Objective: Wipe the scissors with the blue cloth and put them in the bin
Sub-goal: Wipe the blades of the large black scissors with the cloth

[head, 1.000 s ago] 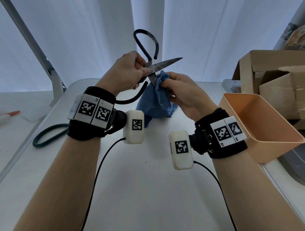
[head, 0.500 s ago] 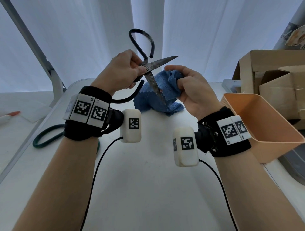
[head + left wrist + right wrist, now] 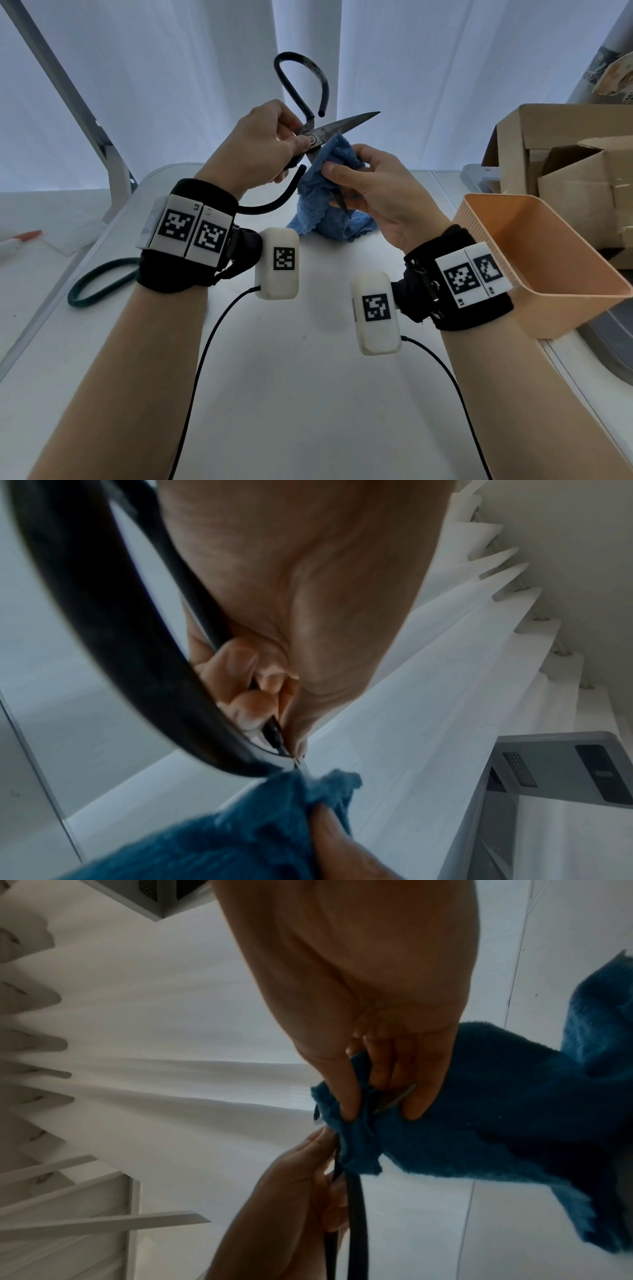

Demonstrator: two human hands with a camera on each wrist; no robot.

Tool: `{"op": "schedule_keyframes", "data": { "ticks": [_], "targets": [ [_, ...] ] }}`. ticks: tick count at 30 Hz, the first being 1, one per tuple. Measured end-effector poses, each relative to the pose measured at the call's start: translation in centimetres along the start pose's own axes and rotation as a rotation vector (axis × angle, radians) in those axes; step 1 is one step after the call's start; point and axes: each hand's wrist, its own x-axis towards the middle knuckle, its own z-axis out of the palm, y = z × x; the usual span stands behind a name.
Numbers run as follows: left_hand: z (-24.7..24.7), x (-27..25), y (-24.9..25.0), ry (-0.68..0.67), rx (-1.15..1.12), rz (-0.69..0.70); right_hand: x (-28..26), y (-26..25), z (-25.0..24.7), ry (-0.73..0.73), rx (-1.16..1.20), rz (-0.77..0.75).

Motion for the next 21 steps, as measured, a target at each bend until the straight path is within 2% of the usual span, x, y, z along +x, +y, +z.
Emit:
{"op": "schedule_keyframes", "data": {
  "ticks": [7,14,21],
  "targets": [
    [-0.39,0.02,-0.16,0.038,-0.011,0.022,-0.14,-0.64,-0.3,-0.05,-0.038,0.029],
    [-0.13,-0.07,-0.1,-0.014,-0.024,0.012,0.0,-0.35,-0.2,0.027,0.022,0.019],
    [-0.49,-0.27,0.04,-0.04,-0.03,0.012,0.01,-0.3,-0.16,-0.012,-0.019,0.031]
  ]
}}
